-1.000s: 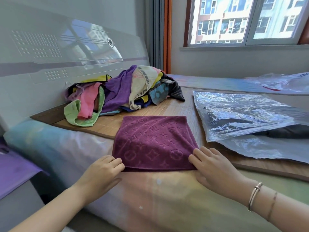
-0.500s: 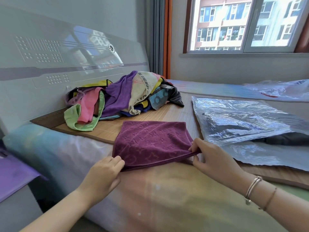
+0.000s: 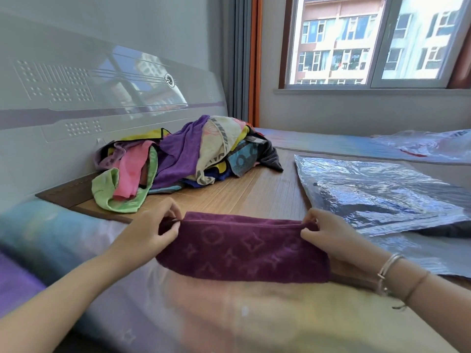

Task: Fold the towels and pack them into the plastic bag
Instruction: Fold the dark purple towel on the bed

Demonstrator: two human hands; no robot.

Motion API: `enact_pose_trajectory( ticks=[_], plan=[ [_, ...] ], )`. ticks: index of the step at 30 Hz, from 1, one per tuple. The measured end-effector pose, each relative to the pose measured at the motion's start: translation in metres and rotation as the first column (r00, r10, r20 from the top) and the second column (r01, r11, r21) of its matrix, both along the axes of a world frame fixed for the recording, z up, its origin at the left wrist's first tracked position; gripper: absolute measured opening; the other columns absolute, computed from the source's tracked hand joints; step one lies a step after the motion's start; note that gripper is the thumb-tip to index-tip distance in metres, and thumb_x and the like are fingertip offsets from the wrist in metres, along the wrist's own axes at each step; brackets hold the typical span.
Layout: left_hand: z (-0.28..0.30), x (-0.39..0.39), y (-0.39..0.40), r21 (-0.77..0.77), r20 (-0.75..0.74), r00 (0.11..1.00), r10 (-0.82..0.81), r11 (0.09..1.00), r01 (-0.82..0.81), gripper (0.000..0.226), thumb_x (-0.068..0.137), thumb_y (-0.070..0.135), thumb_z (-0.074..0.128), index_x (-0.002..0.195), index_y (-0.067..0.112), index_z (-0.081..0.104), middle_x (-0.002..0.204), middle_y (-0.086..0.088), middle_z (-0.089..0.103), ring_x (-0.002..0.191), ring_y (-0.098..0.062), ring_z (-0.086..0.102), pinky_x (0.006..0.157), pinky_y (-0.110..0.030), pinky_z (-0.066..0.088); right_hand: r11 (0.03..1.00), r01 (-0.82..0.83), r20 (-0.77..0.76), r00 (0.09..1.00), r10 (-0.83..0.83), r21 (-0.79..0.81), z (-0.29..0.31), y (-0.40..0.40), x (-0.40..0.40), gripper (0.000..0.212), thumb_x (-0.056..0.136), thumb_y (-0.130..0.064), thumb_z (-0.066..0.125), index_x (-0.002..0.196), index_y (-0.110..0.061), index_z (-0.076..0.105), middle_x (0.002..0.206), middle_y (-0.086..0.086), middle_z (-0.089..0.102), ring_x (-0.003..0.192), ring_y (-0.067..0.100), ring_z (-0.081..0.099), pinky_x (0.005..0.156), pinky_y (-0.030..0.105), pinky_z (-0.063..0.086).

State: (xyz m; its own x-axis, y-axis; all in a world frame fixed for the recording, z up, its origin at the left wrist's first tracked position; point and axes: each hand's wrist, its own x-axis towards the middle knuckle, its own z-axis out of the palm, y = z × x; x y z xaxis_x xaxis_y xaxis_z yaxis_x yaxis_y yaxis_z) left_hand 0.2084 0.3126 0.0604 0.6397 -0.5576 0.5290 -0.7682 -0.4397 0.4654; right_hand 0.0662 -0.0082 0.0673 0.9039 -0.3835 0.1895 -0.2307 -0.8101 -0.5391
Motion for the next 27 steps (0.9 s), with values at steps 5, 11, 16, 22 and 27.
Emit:
enact_pose_trajectory(
  ticks=[5, 11, 16, 22, 27],
  plan=[
    [0.001, 0.057, -0.055, -0.057, 0.034, 0.986, 0.164, 0.985, -0.162, 0.014, 0.092, 0.011, 0.059, 0.097, 0.018, 0.048, 0.091, 0.004, 0.061, 0.088, -0.020, 0.060, 0.074, -0.035, 0.042, 0.881, 0.143, -0.001, 0.987, -0.161, -0.450, 0.011, -0.001, 0.045, 0.007, 0.093, -0.018, 0.044, 0.096, -0.013, 0.039, 0.091, 0.007, 0.059, 0.087, 0.031, 0.062, 0.062, 0.032, 0.039],
    [-0.028, 0.072, -0.099, 0.334, 0.208, 0.905, 0.371, 0.843, -0.422, 0.047, 0.093, 0.014, 0.049, 0.137, 0.024, 0.040, 0.140, 0.002, 0.041, 0.125, -0.023, 0.039, 0.104, -0.035, 0.035, 0.852, 0.017, -0.272, 0.944, -0.186, -0.523, -0.007, -0.010, 0.077, 0.023, 0.088, -0.024, 0.053, 0.104, -0.014, 0.039, 0.117, 0.010, 0.059, 0.113, 0.030, 0.053, 0.073, 0.034, 0.039],
    [-0.034, 0.024, -0.117, 0.437, 0.060, 0.985, 0.160, 0.883, -0.170, 0.041, 0.101, 0.041, 0.036, 0.141, 0.034, 0.044, 0.153, 0.010, 0.034, 0.145, -0.019, 0.021, 0.119, -0.043, 0.015, 0.949, -0.038, -0.452, 0.885, -0.113, -0.312, 0.004, -0.008, 0.079, 0.050, 0.090, -0.037, 0.057, 0.124, -0.001, 0.048, 0.126, 0.016, 0.056, 0.113, 0.030, 0.055, 0.077, 0.026, 0.040],
    [-0.032, -0.012, -0.123, 0.575, -0.182, 0.967, 0.176, 0.817, -0.040, 0.060, 0.094, 0.066, 0.026, 0.149, 0.043, 0.024, 0.162, 0.009, 0.007, 0.150, -0.022, -0.001, 0.120, -0.048, -0.001, 0.986, 0.026, -0.456, 0.888, 0.052, 0.165, 0.037, -0.008, 0.059, 0.022, 0.086, -0.027, 0.061, 0.088, -0.006, 0.057, 0.080, 0.005, 0.059, 0.066, 0.018, 0.058, 0.060, 0.027, 0.054],
    [-0.026, -0.032, -0.137, 0.543, -0.273, 0.959, 0.073, 0.835, 0.091, 0.065, 0.090, 0.072, 0.027, 0.149, 0.048, 0.017, 0.162, 0.010, 0.004, 0.150, -0.021, -0.002, 0.119, -0.050, -0.006, 0.740, 0.086, -0.251, 0.961, 0.114, 0.667, 0.060, -0.028, 0.026, 0.013, 0.092, -0.015, 0.058, 0.092, -0.002, 0.057, 0.091, 0.014, 0.059, 0.070, 0.023, 0.059, 0.065, 0.027, 0.052]
  ],
)
